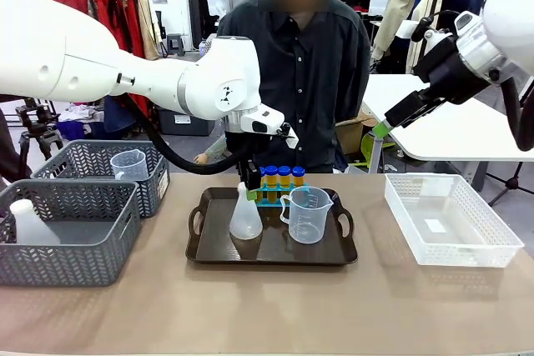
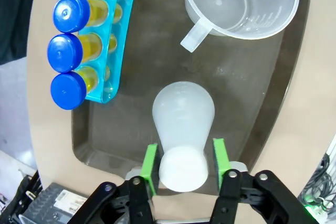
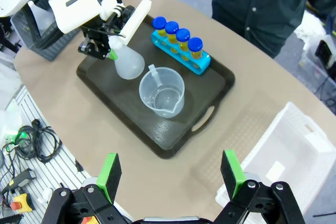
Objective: Prepare the laboratory tools.
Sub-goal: Pick up one Small flask and place it on the Handle tray.
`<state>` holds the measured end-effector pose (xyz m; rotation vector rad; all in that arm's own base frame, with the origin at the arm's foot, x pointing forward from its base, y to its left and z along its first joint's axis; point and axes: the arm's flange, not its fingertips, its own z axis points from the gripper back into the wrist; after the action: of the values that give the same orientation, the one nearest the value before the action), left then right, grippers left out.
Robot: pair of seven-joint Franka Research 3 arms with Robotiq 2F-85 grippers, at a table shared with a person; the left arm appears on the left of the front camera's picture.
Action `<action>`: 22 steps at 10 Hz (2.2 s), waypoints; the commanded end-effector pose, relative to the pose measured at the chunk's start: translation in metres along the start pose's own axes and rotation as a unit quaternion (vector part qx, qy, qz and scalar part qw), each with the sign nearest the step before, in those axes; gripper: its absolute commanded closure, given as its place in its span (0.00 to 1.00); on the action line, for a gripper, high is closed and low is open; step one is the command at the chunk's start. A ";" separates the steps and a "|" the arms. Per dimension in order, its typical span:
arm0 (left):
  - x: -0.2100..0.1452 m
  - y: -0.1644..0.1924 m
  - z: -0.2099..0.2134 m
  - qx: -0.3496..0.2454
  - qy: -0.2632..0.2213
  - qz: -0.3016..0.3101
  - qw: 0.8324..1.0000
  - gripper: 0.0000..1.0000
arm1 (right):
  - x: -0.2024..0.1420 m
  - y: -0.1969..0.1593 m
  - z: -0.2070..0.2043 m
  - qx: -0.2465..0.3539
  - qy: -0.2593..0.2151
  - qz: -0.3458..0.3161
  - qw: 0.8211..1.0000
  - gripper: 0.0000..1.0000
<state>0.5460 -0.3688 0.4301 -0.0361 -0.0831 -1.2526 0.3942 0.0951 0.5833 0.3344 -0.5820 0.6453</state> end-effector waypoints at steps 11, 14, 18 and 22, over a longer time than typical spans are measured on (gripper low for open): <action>-0.004 -0.004 0.021 0.014 -0.008 0.000 1.000 0.00 | 0.000 0.000 0.001 0.005 -0.002 -0.001 1.000 0.00; -0.004 -0.004 0.021 0.014 -0.008 0.000 1.000 0.00 | 0.000 0.000 0.001 0.005 -0.002 -0.001 1.000 0.00; -0.004 -0.004 0.021 0.014 -0.008 0.000 1.000 0.00 | 0.000 0.000 0.001 0.005 -0.002 -0.001 1.000 0.00; -0.002 -0.003 0.020 0.013 -0.008 0.000 1.000 0.00 | 0.000 0.000 0.001 0.005 -0.002 -0.001 1.000 0.00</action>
<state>0.5412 -0.3664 0.4495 -0.0238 -0.1135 -1.2522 0.3942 0.0951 0.5833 0.3344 -0.5820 0.6453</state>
